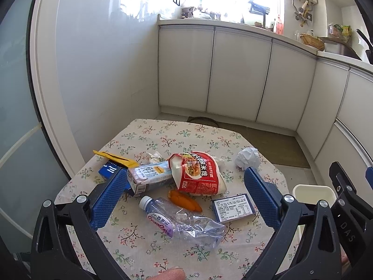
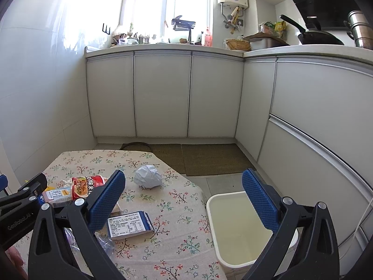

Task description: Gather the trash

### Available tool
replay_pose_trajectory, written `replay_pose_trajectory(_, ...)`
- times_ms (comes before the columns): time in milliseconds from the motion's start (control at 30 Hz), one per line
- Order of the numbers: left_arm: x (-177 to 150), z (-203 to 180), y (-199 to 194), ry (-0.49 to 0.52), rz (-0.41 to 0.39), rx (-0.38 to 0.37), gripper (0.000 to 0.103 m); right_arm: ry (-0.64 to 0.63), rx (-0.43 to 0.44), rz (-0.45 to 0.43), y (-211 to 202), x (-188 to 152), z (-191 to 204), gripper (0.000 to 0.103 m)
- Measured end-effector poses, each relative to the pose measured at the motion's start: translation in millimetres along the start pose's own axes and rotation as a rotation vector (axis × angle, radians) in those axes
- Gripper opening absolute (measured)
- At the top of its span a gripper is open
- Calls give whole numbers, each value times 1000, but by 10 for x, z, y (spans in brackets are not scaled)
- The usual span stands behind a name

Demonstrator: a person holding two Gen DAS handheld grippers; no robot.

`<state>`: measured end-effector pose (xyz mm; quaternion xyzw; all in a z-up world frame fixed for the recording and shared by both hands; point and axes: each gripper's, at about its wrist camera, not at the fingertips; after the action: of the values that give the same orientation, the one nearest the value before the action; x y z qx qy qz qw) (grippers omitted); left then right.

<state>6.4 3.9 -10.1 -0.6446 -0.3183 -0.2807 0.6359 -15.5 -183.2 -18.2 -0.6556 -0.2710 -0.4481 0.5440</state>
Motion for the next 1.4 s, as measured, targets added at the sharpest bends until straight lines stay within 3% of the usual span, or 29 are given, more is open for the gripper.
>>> replay_pose_trajectory(333, 42, 66, 97, -28, 1, -5, 96, -21, 11, 123, 160, 71, 68, 97)
replay_pose_trajectory(533, 197, 133, 307, -18, 76, 31, 96, -18, 22, 274, 436, 177, 113, 97)
replay_pose_trajectory(700, 500, 380, 526, -49, 143, 45, 96, 18, 95, 375, 670, 270, 107, 97)
replay_pose_trajectory(900, 979, 1078, 891, -160, 183, 82, 96, 2, 177, 397, 846, 390, 143, 97)
replay_pose_trajectory(967, 1040, 1300, 1179, -157, 264, 19, 96, -14, 202, 408, 943, 324, 159, 97)
replay_pose_trajectory(1033, 942, 1533, 1523, -231, 368, -55, 96, -7, 247, 446, 1055, 247, 173, 97)
replay_pose_trajectory(1100, 800, 1774, 1762, -326, 442, -26, 96, 5, 297, 498, 1180, 180, 198, 97)
replay_pose_trajectory(1233, 656, 2027, 2088, -472, 497, -35, 96, 19, 321, 508, 1306, 156, 233, 97)
replay_pose_trajectory(1400, 566, 2156, 2437, -559, 519, -5, 96, 28, 340, 535, 1434, 135, 294, 97)
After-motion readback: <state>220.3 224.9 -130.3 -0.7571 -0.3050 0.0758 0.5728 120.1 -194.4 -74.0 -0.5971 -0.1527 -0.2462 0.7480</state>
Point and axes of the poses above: each gripper's, at about its wrist camera, not at the fingertips, and y roughly the way its jaws point, z to its left, x to its top, and after that the axes turned 5 degrees about z, right-handed
